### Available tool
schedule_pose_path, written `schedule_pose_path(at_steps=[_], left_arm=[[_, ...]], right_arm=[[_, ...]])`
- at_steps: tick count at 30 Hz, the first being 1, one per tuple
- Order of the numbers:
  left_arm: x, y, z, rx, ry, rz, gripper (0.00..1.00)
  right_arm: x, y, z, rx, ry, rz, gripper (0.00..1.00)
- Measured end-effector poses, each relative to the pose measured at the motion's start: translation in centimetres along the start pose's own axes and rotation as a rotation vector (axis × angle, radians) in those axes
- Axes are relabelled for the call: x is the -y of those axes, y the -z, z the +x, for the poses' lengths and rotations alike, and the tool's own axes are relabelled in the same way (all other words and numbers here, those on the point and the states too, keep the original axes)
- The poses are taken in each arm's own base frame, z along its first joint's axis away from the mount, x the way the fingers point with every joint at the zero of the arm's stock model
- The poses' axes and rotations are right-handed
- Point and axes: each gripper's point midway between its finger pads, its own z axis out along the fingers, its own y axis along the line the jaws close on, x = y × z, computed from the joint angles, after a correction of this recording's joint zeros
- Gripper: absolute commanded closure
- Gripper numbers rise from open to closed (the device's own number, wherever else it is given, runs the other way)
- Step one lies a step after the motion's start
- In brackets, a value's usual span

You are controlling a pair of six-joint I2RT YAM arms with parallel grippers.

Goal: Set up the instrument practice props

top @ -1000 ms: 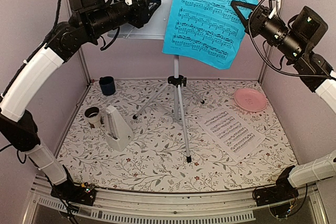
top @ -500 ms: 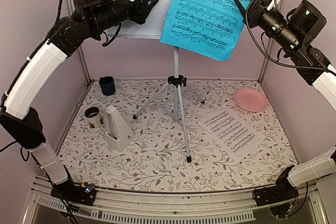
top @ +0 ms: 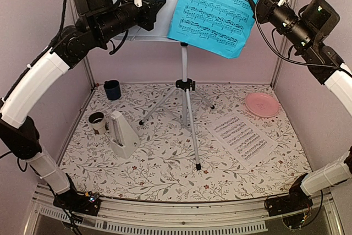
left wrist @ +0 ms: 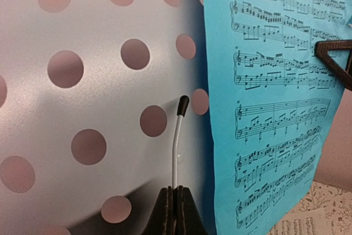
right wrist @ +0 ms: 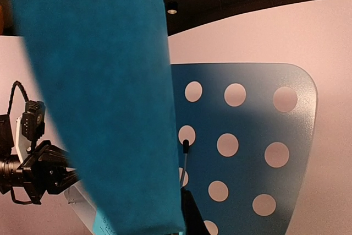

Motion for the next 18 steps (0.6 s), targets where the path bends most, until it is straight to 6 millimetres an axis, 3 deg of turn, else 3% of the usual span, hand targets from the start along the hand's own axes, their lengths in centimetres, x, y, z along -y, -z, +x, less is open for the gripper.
schedule_pose_path(at_steps=[9,18], left_arm=[[0.5,2.7,-1.2,0.137,-0.024,0.043,1.0],[2.0,2.8,-2.0,0.209,-0.074,0.128,1.0]], right_arm=[[0.4,-0.6,0.9,-0.012,0.003,0.011,1.0],[-0.6,-1.9,-0.1,0.042,0.009,-0.05,1.0]])
